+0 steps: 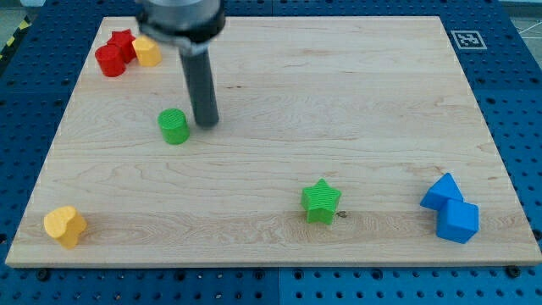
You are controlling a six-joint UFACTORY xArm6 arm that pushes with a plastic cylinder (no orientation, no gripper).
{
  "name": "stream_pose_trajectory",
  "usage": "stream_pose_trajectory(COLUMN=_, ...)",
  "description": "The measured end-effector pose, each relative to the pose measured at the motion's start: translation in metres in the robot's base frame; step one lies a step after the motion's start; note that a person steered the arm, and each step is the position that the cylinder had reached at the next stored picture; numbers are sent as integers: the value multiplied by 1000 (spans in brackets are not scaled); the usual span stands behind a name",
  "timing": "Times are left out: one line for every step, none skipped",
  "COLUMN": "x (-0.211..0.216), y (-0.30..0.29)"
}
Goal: Push the green circle towards the yellow hexagon
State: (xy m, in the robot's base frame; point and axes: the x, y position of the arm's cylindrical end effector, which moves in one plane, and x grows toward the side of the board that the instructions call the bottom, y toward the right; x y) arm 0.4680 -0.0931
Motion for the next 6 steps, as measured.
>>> stream_pose_trajectory(x=86, y=-9)
stream_pose_trajectory(x=93, y=-35)
stream_pose_trajectory(x=35, y=-52)
stream_pose_trajectory(x=-29, y=-54)
stream_pose_trajectory(x=-81, y=-62)
stream_pose_trajectory(x=-100, y=-86)
